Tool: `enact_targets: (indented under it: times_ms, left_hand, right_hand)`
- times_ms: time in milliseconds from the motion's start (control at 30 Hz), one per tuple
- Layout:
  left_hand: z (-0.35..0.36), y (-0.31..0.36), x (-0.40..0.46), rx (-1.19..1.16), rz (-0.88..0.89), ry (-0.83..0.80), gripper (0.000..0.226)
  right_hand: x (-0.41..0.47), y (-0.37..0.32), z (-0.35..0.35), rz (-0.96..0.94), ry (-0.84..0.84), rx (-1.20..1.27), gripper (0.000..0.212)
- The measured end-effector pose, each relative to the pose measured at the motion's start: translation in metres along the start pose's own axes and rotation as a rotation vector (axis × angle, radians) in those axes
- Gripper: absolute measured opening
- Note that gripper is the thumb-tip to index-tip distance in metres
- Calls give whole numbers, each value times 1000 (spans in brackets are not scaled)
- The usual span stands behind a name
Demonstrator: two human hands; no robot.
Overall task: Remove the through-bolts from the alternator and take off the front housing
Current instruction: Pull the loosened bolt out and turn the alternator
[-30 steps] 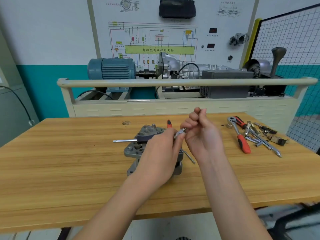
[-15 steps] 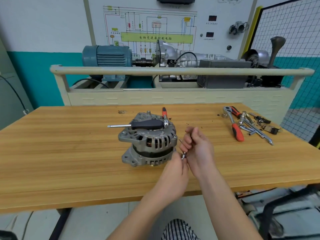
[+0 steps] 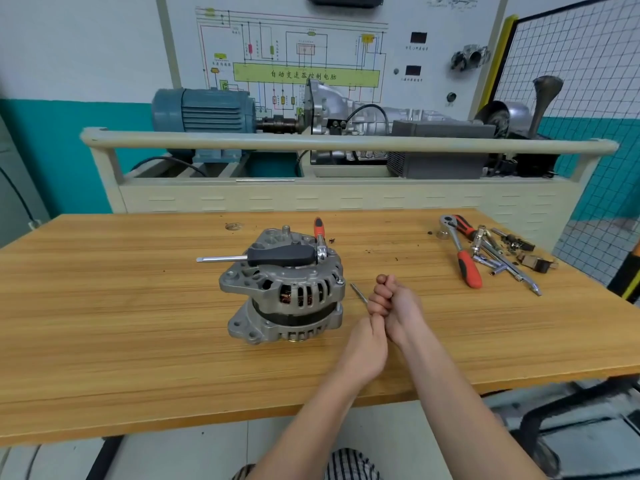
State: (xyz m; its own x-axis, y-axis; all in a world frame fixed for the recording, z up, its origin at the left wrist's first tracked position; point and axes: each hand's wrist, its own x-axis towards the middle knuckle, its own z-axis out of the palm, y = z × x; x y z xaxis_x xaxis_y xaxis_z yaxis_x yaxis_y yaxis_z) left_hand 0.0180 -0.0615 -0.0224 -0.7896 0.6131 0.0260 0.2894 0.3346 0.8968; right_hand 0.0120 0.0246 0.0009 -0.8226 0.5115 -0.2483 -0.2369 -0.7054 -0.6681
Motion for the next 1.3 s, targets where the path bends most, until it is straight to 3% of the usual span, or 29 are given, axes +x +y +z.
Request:
enact_targets:
  times_ms: [200, 333, 467, 700, 933, 1067, 1300]
  left_hand:
    - [2, -12, 7, -38, 52, 42, 37]
    - [5, -8, 13, -64, -9, 105, 36]
    - [11, -7, 16, 46, -24, 176, 28]
    - [5, -18, 18, 59, 132, 88, 20]
    - [1, -8, 33, 336, 121, -19, 31]
    - [-5, -13, 38, 197, 120, -90, 26]
    - [-4, -20, 35, 61, 114, 13, 26]
  right_hand:
    - [7, 2, -2, -2, 30, 70, 34]
    - [8, 2, 5, -9, 50, 21, 34]
    - [8, -7, 4, -32, 14, -55, 33]
    - [12, -9, -13, -120, -41, -20, 35]
    - [28, -3, -9, -178, 8, 20, 32]
    - [38, 3, -7, -106, 3, 70, 31]
    - [36, 7, -3, -66, -16, 147, 36]
